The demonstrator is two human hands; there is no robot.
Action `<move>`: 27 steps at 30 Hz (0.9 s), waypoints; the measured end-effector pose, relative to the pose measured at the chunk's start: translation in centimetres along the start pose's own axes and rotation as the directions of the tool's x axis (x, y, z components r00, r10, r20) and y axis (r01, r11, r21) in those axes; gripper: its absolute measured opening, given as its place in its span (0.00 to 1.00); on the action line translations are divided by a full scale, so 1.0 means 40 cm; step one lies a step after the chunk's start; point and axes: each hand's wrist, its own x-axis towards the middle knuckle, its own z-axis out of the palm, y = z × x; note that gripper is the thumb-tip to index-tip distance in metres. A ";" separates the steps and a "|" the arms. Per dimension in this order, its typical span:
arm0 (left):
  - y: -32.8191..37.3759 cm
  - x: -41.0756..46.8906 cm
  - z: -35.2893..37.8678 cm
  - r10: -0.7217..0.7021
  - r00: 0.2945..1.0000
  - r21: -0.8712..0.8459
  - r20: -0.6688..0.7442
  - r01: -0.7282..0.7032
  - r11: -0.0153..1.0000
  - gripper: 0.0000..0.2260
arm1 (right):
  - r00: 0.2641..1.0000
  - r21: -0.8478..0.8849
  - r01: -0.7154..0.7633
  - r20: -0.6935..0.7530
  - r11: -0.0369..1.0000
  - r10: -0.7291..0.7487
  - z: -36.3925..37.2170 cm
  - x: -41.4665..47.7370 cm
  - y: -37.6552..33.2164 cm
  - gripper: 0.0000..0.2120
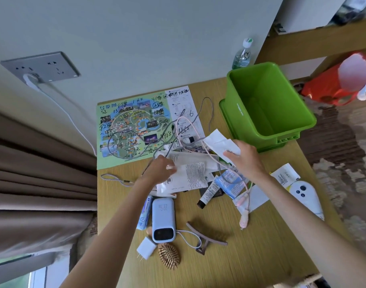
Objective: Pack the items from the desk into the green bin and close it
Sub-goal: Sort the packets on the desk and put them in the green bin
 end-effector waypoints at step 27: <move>0.096 -0.007 0.009 -0.164 0.944 -0.167 0.286 0.218 0.962 0.09 | 0.986 0.158 -0.153 0.086 0.976 0.141 0.047 -0.018 0.073 0.06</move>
